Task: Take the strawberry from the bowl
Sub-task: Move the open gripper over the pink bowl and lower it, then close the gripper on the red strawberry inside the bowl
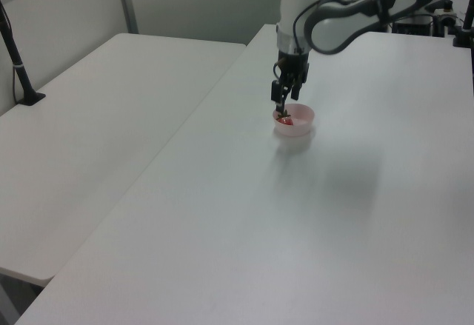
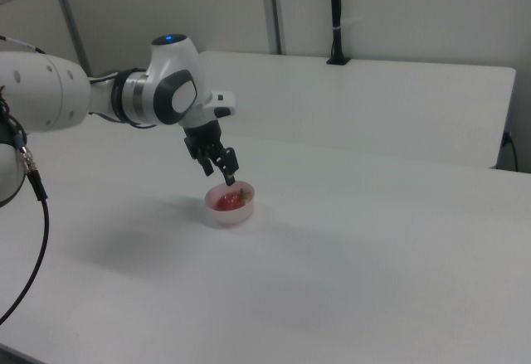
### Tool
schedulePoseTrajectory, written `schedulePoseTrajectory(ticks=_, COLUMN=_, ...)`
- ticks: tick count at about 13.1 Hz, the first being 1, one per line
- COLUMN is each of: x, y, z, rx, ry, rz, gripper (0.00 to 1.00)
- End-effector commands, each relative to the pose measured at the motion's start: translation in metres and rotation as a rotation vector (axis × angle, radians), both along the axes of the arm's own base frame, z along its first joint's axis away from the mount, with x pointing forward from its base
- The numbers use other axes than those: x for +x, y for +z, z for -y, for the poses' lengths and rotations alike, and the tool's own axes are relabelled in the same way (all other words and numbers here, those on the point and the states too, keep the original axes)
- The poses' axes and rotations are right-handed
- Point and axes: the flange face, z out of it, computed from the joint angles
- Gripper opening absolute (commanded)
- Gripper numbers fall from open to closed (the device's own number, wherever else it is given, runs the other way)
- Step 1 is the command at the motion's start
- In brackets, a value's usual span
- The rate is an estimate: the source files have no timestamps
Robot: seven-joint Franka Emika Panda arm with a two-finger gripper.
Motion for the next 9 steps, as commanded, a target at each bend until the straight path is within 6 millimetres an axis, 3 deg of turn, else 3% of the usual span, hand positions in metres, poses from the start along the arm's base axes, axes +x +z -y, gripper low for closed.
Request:
schedulePoseTrajectory(ticks=1, x=0.007, y=-0.018, z=0.002, rx=-0.018, ry=-0.024, rz=0.024, gripper=0.64)
schedulePoseTrajectory(ticks=7, x=0.012, y=-0.033, z=0.021, rx=-0.007, ry=-0.054, rz=0.041, gripper=0.57)
schedulePoseTrajectory(ticks=9, x=0.01, y=-0.048, z=0.021, rx=-0.014, ry=-0.046, rz=0.017, gripper=0.57)
